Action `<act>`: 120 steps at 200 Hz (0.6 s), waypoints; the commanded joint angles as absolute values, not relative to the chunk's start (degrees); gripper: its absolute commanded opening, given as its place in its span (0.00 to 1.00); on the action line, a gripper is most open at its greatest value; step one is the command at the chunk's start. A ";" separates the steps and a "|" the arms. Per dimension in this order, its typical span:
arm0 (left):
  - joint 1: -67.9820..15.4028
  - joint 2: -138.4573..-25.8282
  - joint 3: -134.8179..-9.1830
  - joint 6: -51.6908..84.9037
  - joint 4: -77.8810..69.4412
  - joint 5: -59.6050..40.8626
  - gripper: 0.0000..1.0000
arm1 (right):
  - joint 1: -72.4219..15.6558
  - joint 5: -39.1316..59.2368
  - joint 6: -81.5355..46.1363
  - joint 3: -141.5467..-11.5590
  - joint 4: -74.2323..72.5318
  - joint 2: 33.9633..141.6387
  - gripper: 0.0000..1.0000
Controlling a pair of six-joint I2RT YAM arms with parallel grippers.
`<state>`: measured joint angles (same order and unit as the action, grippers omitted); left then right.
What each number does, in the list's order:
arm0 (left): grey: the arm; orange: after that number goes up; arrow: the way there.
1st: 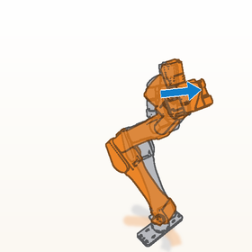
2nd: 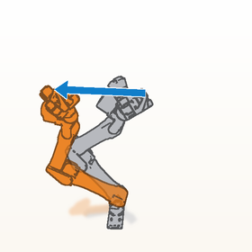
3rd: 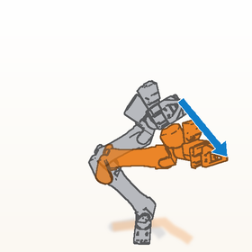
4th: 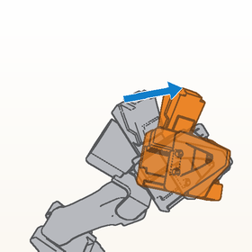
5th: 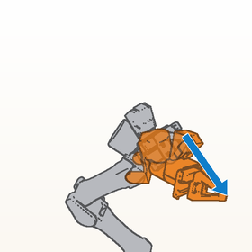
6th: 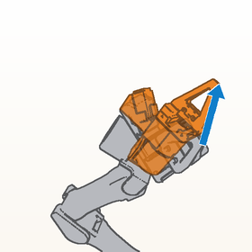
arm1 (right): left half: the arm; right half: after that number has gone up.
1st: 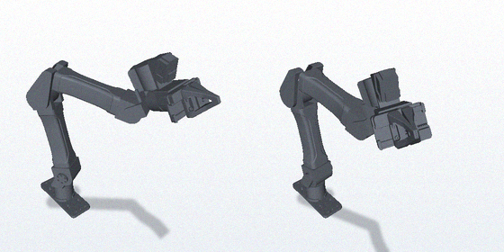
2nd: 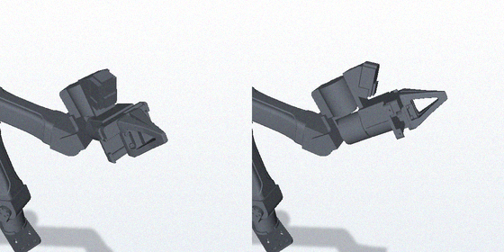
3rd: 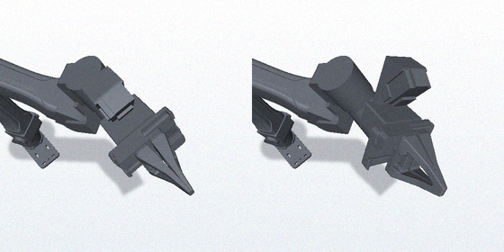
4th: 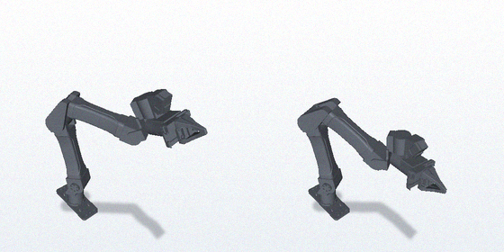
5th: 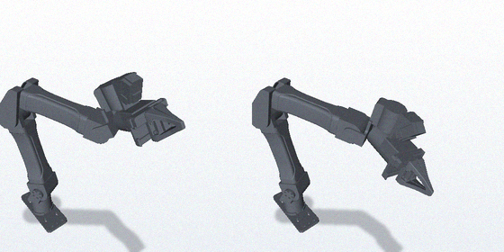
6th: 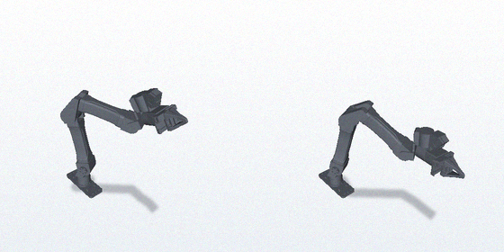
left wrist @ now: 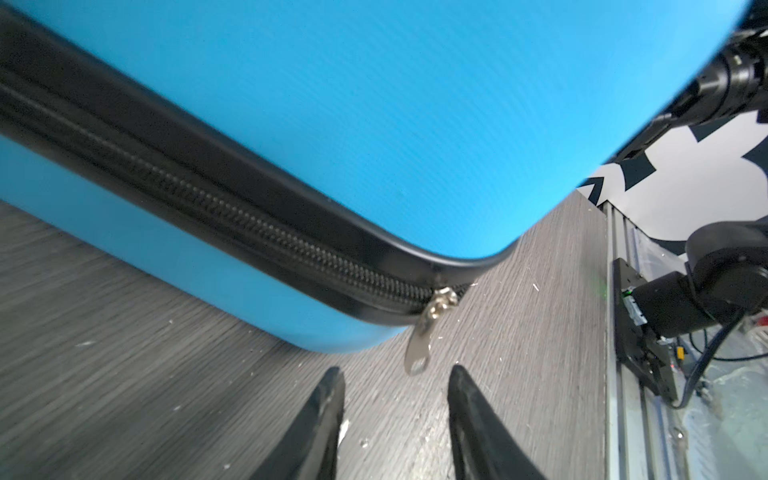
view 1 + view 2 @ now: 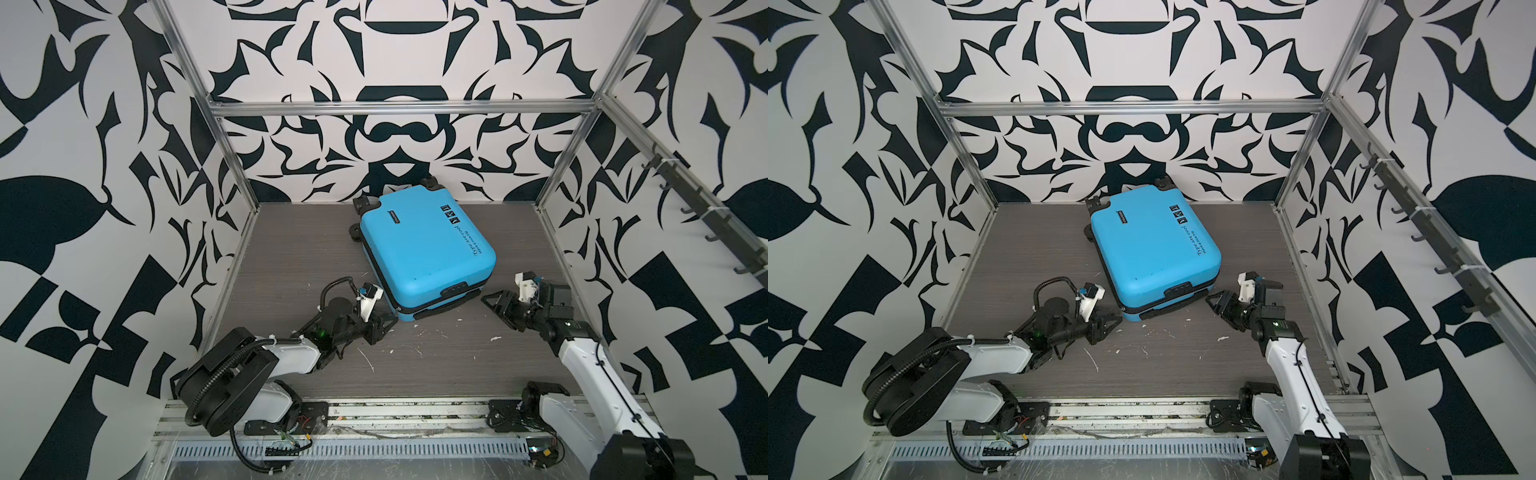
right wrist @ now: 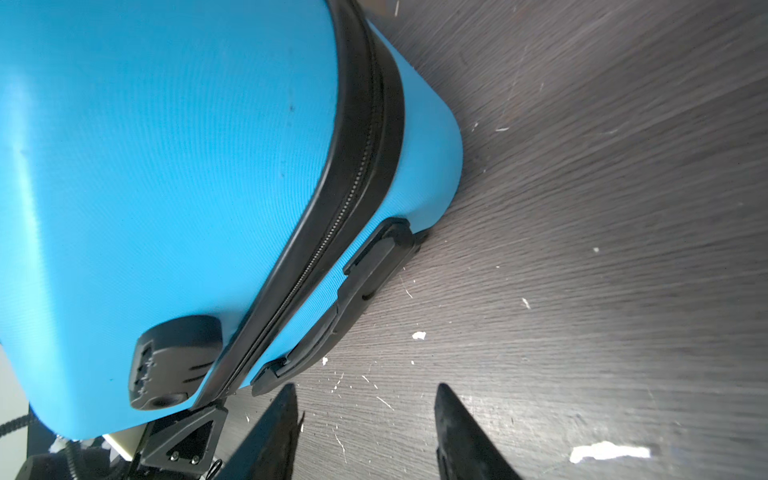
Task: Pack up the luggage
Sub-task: 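Pinch the silver zipper pull at the near corner with the left gripper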
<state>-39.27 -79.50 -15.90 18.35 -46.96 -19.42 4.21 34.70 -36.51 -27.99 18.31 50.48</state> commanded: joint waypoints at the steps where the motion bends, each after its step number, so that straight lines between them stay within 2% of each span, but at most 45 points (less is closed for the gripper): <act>1: -39.02 -80.54 -17.76 19.10 -49.47 -20.96 0.41 | 2.79 34.04 -37.66 -28.05 15.21 50.94 0.54; 65: -39.02 -83.99 -19.95 20.96 -50.71 -25.37 0.34 | 0.64 32.44 -38.40 -28.06 14.46 51.57 0.54; 120: -39.11 -86.48 -20.28 23.01 -51.74 -24.14 0.34 | 0.24 32.09 -38.66 -28.08 14.41 51.86 0.53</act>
<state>-39.13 -85.71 -18.74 21.67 -48.66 -24.32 0.69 32.86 -38.28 -27.99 16.14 51.81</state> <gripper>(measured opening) 0.344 0.534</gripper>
